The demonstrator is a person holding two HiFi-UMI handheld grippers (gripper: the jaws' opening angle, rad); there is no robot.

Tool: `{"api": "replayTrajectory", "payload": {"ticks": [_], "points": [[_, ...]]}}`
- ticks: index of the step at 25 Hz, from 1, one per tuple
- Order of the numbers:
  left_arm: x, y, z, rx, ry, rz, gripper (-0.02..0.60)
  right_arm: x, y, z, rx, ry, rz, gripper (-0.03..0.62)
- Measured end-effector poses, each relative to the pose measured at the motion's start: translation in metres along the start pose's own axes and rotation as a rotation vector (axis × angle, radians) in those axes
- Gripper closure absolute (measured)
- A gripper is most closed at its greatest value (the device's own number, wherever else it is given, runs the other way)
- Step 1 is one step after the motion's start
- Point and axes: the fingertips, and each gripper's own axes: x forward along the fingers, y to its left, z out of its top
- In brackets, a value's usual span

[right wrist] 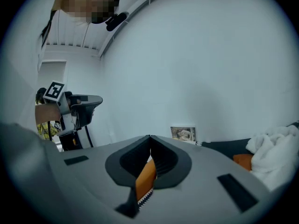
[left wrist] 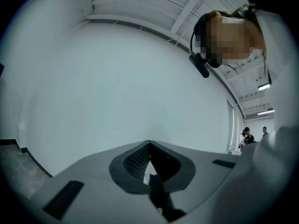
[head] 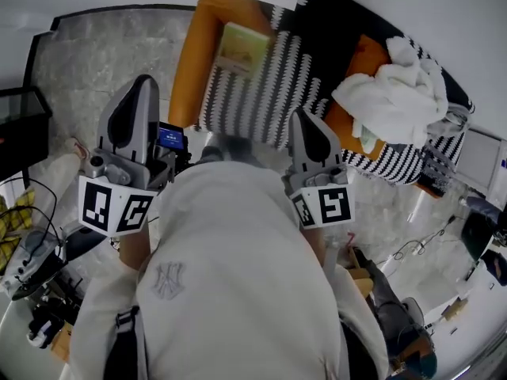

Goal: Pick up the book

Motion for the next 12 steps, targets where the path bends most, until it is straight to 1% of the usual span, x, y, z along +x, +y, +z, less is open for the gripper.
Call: {"api": "replayTrajectory", "payload": {"ticks": [3, 7, 12], "points": [[0.001, 0.006, 0.001, 0.001, -0.007, 0.053, 0.572, 0.008, -0.004, 0.003, -0.006, 0.006, 0.034, 0.577], [0.001, 0.01, 0.001, 0.001, -0.022, 0.101, 0.572, 0.013, -0.01, 0.002, -0.01, 0.023, 0.068, 0.577], [0.002, 0.01, 0.0, -0.007, -0.011, 0.128, 0.572, 0.018, -0.016, 0.001, -0.003, 0.041, 0.087, 0.577]]}}
